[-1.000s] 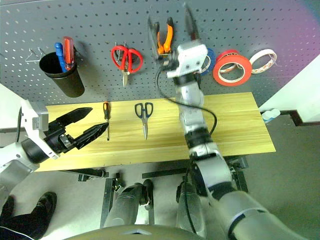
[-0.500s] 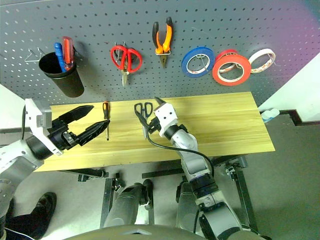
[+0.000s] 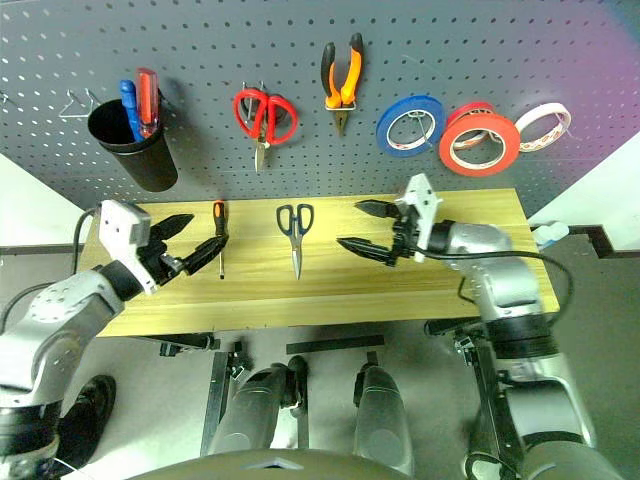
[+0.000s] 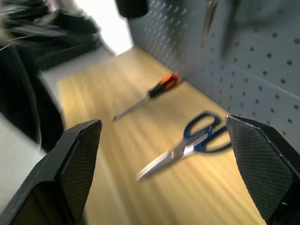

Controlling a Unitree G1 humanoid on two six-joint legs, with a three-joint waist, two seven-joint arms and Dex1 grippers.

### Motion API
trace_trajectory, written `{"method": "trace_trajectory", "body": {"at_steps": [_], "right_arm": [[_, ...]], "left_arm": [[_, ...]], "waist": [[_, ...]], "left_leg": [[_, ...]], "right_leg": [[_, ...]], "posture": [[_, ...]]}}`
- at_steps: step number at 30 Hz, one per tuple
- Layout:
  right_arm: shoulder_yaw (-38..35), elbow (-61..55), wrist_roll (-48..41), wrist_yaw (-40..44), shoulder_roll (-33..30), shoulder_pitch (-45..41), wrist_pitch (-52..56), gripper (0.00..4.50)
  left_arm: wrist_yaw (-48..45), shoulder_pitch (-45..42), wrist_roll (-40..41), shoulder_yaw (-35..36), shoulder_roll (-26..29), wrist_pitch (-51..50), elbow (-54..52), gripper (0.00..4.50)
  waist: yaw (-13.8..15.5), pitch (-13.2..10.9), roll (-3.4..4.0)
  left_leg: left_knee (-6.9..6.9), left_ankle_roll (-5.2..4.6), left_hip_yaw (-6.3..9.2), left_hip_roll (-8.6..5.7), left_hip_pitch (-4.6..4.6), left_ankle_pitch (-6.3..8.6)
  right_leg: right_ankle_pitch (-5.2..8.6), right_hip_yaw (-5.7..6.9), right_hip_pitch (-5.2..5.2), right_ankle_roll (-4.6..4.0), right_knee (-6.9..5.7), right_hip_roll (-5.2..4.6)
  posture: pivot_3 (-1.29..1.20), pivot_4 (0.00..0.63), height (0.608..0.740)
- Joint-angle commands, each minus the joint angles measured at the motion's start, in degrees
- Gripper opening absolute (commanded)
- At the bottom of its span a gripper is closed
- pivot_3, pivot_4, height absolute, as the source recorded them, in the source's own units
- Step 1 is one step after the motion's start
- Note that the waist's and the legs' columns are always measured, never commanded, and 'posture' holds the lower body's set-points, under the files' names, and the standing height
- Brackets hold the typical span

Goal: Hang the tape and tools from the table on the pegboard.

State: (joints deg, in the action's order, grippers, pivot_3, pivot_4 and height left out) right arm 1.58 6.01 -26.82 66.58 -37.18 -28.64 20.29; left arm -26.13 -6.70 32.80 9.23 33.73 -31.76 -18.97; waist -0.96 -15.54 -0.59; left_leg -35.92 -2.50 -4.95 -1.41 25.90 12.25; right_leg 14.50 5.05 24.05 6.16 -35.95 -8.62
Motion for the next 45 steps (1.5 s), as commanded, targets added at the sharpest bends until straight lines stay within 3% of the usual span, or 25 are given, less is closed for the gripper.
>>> {"method": "trace_trajectory", "body": {"at_steps": [1, 4, 8, 19, 28, 40, 45], "right_arm": [[-2.54, -1.7, -3.94, 8.3, -6.34, -2.37, 4.21, 4.42], [-4.54, -2.79, -7.28, 13.63, -11.13, -2.48, 7.4, 4.42], [-5.26, -0.39, -6.93, 13.15, -11.53, -4.45, 8.58, 4.42], [-6.71, 0.97, -5.61, 4.43, -4.18, -4.94, 7.21, 4.42], [-7.51, 0.29, -5.06, 0.1, -2.68, -4.23, 6.58, 4.42], [-8.14, 0.25, -4.5, -1.77, -2.53, -3.64, 4.56, 4.42], [-7.93, 0.96, -3.65, -2.5, -2.26, -3.65, 3.66, 4.42]], "left_arm": [[2.14, -3.11, -4.06, -3.5, -2.62, 0.45, 2.24, 4.5], [4.35, -5.86, -6.97, -7.08, -6.32, -0.74, 5.12, 4.5], [8.04, -10.04, -10.83, -9.65, -9.71, -4.18, 10.08, 4.5], [16.82, -19.61, -20.55, -14.45, -17.66, -10.91, 19.91, 4.5], [20.96, -26.61, -23.87, -14.31, -25.21, -13.25, 29.85, 4.5], [21.98, -31.12, -25.61, -14.1, -31.05, -14.39, 36.3, 4.5], [27.68, -34.89, -28.6, -13.34, -33.77, -15.34, 42.78, 4.5]], "waist": [[-0.23, -0.03, -0.02], [-0.19, -0.06, -0.07], [-0.37, -0.1, -0.15], [-0.15, -0.11, -0.18], [-0.31, -0.12, -0.17], [-1.06, -0.11, -0.17], [-1.71, -0.12, -0.18]], "left_leg": [[-0.08, -0.09, 0.0, 0.0, 0.04, 0.06], [-0.24, -0.28, -0.01, 0.01, 0.13, 0.16], [-0.34, -0.32, 0.02, 0.01, 0.13, 0.2], [-0.45, -0.31, 0.04, -0.01, 0.14, 0.06], [-1.11, -0.5, 0.08, 0.0, 0.37, 0.35], [-1.28, -0.59, 0.04, -0.02, 0.54, 0.4], [-1.31, -0.62, 0.02, -0.02, 0.54, 0.41]], "right_leg": [[-0.03, 0.03, -0.01, 0.05, 0.0, -0.01], [-0.09, 0.05, -0.03, 0.16, 0.05, -0.08], [-0.2, 0.11, -0.15, 0.31, 0.19, -0.09], [-0.35, 0.32, -0.44, 0.53, 0.57, -0.09], [-0.52, 0.35, -0.55, 0.79, 0.57, -0.12], [-0.74, 0.36, -0.5, 0.93, 0.71, -0.14], [-0.76, 0.37, -0.51, 0.95, 0.7, -0.13]], "posture": [[-0.16, 0.253, 0.74], [-0.18, 0.252, 0.74], [-0.19, 0.252, 0.74], [-0.2, 0.254, 0.74], [-0.24, 0.253, 0.74], [-0.27, 0.251, 0.74], [-0.28, 0.257, 0.74]]}}
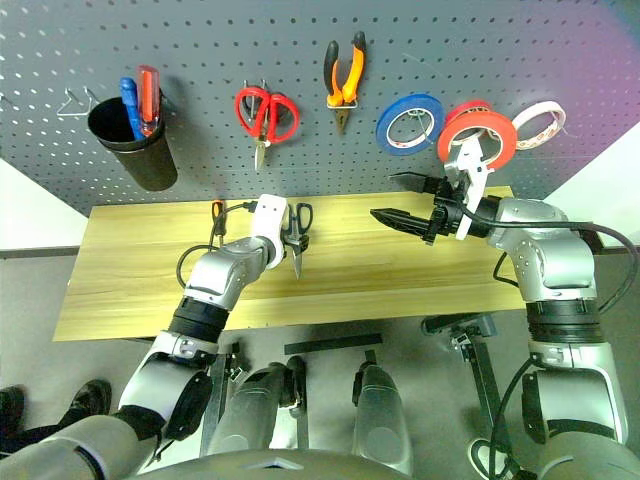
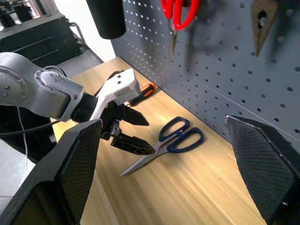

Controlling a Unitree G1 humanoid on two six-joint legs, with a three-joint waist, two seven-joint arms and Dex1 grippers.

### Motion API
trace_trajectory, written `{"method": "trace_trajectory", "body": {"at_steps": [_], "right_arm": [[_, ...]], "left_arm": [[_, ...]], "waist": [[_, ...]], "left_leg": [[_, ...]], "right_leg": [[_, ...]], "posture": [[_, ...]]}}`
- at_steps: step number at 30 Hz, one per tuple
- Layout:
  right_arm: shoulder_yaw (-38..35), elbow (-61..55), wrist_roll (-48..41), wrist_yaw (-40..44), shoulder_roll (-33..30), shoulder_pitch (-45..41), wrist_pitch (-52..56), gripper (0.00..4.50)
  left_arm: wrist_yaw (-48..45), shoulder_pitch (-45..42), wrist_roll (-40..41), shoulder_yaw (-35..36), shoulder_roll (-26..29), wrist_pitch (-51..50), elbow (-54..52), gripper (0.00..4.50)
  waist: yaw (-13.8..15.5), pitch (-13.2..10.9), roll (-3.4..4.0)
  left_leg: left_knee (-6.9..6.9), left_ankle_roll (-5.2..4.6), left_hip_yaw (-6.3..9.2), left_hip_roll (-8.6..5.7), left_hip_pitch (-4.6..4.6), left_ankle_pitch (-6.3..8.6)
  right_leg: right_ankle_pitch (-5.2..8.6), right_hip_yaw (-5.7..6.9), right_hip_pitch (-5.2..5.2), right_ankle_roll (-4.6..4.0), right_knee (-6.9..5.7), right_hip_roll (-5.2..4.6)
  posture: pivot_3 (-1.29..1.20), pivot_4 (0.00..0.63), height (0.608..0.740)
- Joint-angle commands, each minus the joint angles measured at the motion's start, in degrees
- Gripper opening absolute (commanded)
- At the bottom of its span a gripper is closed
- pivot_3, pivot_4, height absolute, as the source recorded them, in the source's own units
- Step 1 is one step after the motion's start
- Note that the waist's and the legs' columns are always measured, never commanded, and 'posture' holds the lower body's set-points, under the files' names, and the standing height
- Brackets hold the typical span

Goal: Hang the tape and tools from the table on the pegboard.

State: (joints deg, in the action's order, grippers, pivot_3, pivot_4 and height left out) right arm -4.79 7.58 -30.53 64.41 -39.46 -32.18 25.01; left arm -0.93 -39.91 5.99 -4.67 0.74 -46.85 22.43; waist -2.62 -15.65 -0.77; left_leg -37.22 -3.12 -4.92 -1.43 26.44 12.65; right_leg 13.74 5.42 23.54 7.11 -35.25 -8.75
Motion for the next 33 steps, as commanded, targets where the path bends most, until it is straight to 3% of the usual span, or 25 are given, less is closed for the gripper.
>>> {"method": "trace_trajectory", "body": {"at_steps": [1, 8, 33], "right_arm": [[-1.59, -0.72, 0.13, -0.42, -0.04, -0.06, -1.13, 4.42], [-2.09, -1.74, 0.16, -1.14, -0.58, 0.82, -0.75, 4.42], [-5.08, -9.16, -1.43, -5.4, -1.49, 4.95, 3.15, 4.42]], "left_arm": [[2.84, -2.4, -1.94, 0.76, -1.01, -1.27, 2.22, 4.5], [4.12, -3.98, -0.2, 4.81, -3.72, -6.54, 4.42, 4.5], [9.44, -11.75, -3.31, 7.78, -5.48, -2.29, 23.14, 4.5]], "waist": [[-0.1, 0.0, 0.0], [-0.88, -0.01, -0.01], [-1.67, -0.07, 0.0]], "left_leg": [[0.0, -0.01, -0.01, 0.0, 0.0, 0.0], [0.0, -0.06, -0.02, 0.01, 0.0, -0.01], [0.0, -0.15, -0.1, 0.01, -0.03, 0.11]], "right_leg": [[0.0, 0.0, 0.0, 0.0, 0.0, 0.01], [0.0, 0.0, 0.01, 0.0, -0.01, -0.01], [-0.02, -0.02, 0.04, 0.02, -0.02, -0.12]], "posture": [[-0.28, 0.262, 0.74], [-0.3, 0.275, 0.74], [-0.37, 0.314, 0.74]]}}
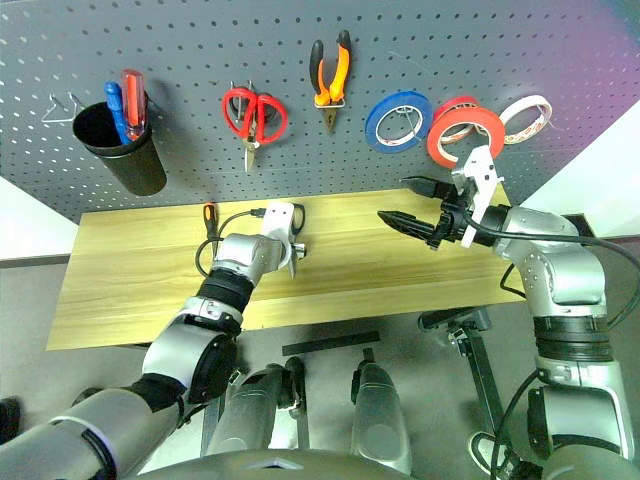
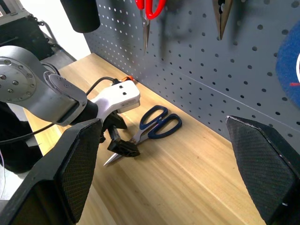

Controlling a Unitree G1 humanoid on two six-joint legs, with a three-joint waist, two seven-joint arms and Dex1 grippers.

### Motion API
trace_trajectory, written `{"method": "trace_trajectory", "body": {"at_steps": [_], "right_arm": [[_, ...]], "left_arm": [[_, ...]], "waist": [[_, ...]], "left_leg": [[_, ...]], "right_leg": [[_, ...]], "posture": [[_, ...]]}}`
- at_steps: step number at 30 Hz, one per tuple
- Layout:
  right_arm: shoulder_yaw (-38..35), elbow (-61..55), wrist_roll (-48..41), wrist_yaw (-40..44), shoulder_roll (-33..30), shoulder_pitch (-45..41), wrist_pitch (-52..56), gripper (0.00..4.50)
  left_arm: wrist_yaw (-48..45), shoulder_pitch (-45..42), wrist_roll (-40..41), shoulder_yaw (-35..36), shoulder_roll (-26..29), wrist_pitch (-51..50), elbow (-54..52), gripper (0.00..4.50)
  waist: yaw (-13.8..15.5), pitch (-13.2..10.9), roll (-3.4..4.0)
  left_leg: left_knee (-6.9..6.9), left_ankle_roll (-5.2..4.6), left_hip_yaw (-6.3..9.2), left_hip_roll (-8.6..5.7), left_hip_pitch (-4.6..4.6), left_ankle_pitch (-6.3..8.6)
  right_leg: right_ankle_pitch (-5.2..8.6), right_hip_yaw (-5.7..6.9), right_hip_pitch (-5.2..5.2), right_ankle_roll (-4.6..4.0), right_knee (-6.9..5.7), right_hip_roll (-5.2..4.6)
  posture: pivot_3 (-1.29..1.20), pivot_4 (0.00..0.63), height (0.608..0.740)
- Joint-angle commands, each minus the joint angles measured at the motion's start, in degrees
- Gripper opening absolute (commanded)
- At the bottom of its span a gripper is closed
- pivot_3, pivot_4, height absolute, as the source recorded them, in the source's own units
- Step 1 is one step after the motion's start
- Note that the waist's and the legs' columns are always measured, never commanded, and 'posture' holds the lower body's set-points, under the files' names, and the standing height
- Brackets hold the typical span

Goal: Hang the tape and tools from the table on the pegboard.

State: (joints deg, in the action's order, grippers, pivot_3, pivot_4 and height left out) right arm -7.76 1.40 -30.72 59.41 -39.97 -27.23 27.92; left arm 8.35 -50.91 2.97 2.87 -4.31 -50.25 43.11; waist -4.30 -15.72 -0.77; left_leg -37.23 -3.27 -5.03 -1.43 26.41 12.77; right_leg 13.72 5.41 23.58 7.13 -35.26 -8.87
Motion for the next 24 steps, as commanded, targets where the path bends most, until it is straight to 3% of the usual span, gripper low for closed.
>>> {"method": "trace_trajectory", "body": {"at_steps": [1, 7, 10, 19, 20, 24], "right_arm": [[-2.07, -3.16, -1.19, -0.48, -1.0, 0.03, 0.33, 4.42], [-2.25, -3.93, -1.73, -1.1, -1.0, -0.1, 1.42, 4.42], [-2.24, -3.7, -1.47, -1.44, -1.06, -0.22, 1.44, 4.5], [-2.35, -3.96, -2.03, -2.13, -0.98, -0.47, 2.02, 4.5], [-2.37, -4.06, -2.15, -2.19, -0.96, -0.57, 2.17, 4.5], [-2.44, -4.01, -2.25, -2.4, -1.04, -0.78, 2.28, 4.5]], "left_arm": [[0.09, -1.13, -0.37, 0.21, -0.42, 1.79, 3.4, 4.5], [-0.84, -2.56, -0.07, 0.51, -0.28, 5.41, 7.49, 4.5], [-0.33, -2.99, -0.25, 0.78, 0.19, 7.07, 9.44, 3.94], [3.04, -3.01, -0.45, 1.86, 0.73, 8.52, 11.51, 0.97], [2.6, -3.05, -0.35, 1.76, 0.7, 8.1, 11.72, 0.8], [2.89, -2.6, 0.12, 2.34, 0.29, 7.52, 11.73, 0.8]], "waist": [[0.01, 0.0, 0.0], [0.02, -0.02, 0.02], [-0.03, -0.05, 0.03], [-0.35, -0.18, 0.04], [-0.39, -0.18, 0.04], [-0.6, -0.19, 0.05]], "left_leg": [[0.0, -0.22, 0.0, 0.0, 0.0, 0.13], [-0.01, -0.26, -0.01, 0.0, 0.0, 0.16], [0.0, -0.26, -0.02, 0.0, -0.01, 0.16], [0.01, -0.28, -0.02, 0.0, -0.01, 0.17], [0.01, -0.28, -0.02, 0.0, -0.02, 0.17], [0.01, -0.29, -0.02, 0.0, -0.04, 0.18]], "right_leg": [[0.0, 0.0, 0.0, 0.0, 0.0, 0.0], [-0.01, -0.05, 0.0, 0.0, 0.01, -0.03], [-0.01, -0.05, 0.0, 0.0, 0.01, -0.05], [-0.01, -0.06, 0.01, 0.0, 0.01, -0.07], [-0.01, -0.06, 0.01, 0.0, 0.01, -0.07], [-0.01, -0.06, -0.01, 0.0, 0.01, -0.08]], "posture": [[-0.38, 0.316, 0.74], [-0.38, 0.322, 0.74], [-0.38, 0.325, 0.74], [-0.37, 0.332, 0.74], [-0.37, 0.332, 0.74], [-0.37, 0.334, 0.74]]}}
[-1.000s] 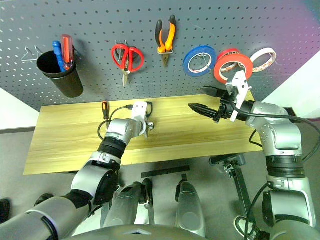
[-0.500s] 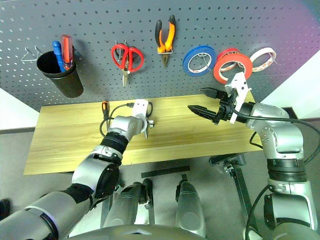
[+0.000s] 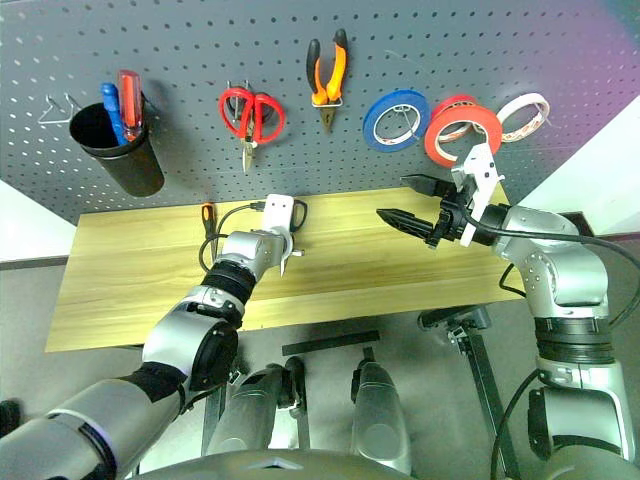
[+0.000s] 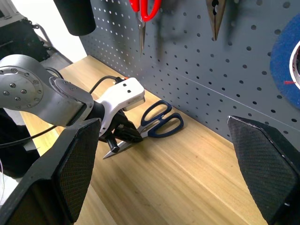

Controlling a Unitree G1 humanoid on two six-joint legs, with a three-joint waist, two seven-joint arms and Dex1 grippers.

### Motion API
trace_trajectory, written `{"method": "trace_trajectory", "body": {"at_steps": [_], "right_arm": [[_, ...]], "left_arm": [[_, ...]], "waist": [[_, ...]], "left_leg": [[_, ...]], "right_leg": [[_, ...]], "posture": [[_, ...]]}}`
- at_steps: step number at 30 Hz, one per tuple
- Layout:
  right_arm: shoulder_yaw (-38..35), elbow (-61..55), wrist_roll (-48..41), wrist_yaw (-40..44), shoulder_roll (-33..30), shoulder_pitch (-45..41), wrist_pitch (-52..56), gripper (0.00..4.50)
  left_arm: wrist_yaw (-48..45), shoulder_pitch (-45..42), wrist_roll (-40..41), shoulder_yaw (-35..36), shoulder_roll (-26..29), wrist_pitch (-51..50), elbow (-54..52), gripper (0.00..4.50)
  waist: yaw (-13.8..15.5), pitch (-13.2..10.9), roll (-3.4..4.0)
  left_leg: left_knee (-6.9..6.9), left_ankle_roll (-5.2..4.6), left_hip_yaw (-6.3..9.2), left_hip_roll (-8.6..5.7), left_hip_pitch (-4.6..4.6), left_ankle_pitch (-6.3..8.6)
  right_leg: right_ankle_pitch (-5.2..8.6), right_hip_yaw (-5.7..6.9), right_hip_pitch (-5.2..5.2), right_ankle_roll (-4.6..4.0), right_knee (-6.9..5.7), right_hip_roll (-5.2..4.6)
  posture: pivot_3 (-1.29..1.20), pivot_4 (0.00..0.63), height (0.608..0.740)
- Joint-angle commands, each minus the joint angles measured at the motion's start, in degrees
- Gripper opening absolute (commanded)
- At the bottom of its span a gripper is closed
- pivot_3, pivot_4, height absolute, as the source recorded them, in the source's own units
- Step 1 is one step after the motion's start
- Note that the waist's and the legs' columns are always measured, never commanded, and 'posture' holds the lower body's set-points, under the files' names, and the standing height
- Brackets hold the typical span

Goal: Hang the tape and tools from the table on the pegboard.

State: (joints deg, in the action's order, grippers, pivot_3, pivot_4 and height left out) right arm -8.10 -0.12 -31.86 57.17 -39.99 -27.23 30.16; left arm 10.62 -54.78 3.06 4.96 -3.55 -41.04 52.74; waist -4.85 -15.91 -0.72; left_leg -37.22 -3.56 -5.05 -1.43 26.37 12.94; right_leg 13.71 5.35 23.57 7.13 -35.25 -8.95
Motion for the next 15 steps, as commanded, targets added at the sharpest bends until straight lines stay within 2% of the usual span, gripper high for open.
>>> {"method": "trace_trajectory", "body": {"at_steps": [1, 5, 9, 11, 15], "right_arm": [[-2.08, -2.35, -1.06, -0.22, -1.01, -0.87, 0.04, 4.5], [-2.08, -1.76, -1.06, -0.16, -0.85, -1.17, -0.14, 4.5], [-2.39, -1.03, -3.34, 2.38, -1.17, -0.66, 1.44, 4.5], [-2.22, -0.99, -3.44, 4.9, -1.83, 0.89, 0.6, 4.5], [-4.09, -2.08, -7.27, 9.95, -2.8, 3.29, 1.65, 4.5]], "left_arm": [[0.54, 1.39, -0.11, 0.2, -0.54, -1.78, 1.99, 0.8], [-0.31, 2.01, -0.4, -0.28, -0.89, -2.53, 0.69, 0.8], [-2.4, 4.94, -2.1, -3.54, -0.03, -7.04, -5.84, 0.8], [-3.79, 8.55, -1.13, -3.28, 1.05, -10.99, -13.5, 0.8], [-8.68, 15.98, -2.12, -8.86, 3.68, -16.43, -28.33, 0.8]], "waist": [[-0.1, 0.0, 0.0], [-0.52, 0.0, 0.01], [-0.79, -0.03, 0.04], [-0.85, -0.06, 0.06], [-0.89, -0.14, 0.18]], "left_leg": [[0.0, 0.0, 0.0, 0.0, 0.0, 0.0], [0.0, -0.01, 0.0, 0.0, -0.01, 0.0], [0.02, -0.01, -0.01, 0.0, -0.01, 0.01], [0.04, -0.01, -0.02, 0.0, -0.01, 0.01], [0.09, 0.01, -0.06, 0.0, -0.01, 0.01]], "right_leg": [[0.0, 0.0, 0.0, 0.0, 0.0, 0.0], [0.0, 0.0, -0.01, 0.0, 0.0, -0.02], [0.0, 0.0, -0.01, 0.0, 0.0, -0.02], [0.0, 0.0, 0.01, 0.0, 0.01, -0.02], [0.0, 0.0, 0.02, 0.0, 0.07, -0.03]], "posture": [[-0.37, 0.334, 0.74], [-0.37, 0.334, 0.74], [-0.36, 0.332, 0.74], [-0.35, 0.327, 0.74], [-0.34, 0.318, 0.74]]}}
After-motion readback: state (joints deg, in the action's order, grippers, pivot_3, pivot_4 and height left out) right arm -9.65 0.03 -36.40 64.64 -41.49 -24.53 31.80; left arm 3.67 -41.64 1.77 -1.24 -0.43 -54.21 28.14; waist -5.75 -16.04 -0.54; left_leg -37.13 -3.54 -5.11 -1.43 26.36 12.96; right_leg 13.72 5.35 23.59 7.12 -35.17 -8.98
